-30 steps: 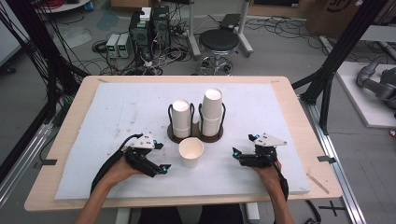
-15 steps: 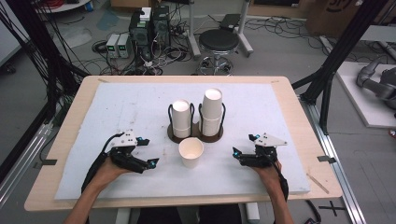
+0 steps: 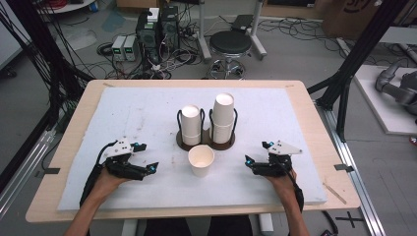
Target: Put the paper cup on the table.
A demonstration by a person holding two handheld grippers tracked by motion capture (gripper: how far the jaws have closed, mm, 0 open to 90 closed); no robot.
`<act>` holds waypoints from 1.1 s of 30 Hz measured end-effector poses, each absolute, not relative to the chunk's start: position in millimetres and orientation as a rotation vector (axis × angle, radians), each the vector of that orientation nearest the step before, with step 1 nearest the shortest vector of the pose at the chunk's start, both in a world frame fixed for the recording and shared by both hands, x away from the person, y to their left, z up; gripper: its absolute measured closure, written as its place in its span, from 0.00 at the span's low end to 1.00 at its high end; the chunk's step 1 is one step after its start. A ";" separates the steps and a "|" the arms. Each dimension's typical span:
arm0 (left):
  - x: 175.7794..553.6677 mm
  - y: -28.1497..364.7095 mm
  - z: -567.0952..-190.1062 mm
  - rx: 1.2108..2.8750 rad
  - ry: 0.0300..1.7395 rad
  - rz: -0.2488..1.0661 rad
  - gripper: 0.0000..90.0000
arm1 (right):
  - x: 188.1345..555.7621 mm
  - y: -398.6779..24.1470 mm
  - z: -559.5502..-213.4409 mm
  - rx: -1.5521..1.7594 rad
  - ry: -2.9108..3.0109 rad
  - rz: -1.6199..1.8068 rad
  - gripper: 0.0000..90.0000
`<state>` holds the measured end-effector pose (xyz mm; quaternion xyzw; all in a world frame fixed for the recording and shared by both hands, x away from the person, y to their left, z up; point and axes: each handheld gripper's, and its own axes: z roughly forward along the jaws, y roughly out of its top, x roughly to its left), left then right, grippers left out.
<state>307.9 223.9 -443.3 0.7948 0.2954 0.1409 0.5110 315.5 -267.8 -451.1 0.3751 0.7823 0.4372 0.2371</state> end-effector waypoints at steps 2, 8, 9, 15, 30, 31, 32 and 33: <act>308.3 228.2 -443.7 1.900 0.723 0.351 0.15 | 315.7 -268.2 -451.1 1.030 2.145 1.198 0.17; 308.6 233.1 -446.9 1.869 0.742 0.359 0.15 | 314.8 -267.6 -451.1 1.026 2.139 1.196 0.17; 308.2 233.5 -446.8 1.866 0.742 0.368 0.15 | 314.6 -267.6 -451.0 1.024 2.139 1.194 0.17; 307.7 237.9 -449.0 1.823 0.746 0.387 0.15 | 314.5 -267.6 -451.1 1.026 2.137 1.196 0.17; 305.4 243.3 -453.9 1.738 0.760 0.428 0.16 | 313.6 -268.4 -451.0 1.026 2.129 1.206 0.17; 304.7 243.0 -453.9 1.739 0.756 0.433 0.16 | 313.5 -268.4 -451.0 1.027 2.128 1.206 0.17; 304.3 242.5 -454.0 1.741 0.749 0.441 0.16 | 313.7 -268.5 -451.0 1.025 2.128 1.206 0.17; 303.9 242.2 -453.9 1.744 0.748 0.445 0.16 | 313.7 -268.6 -451.0 1.027 2.129 1.206 0.17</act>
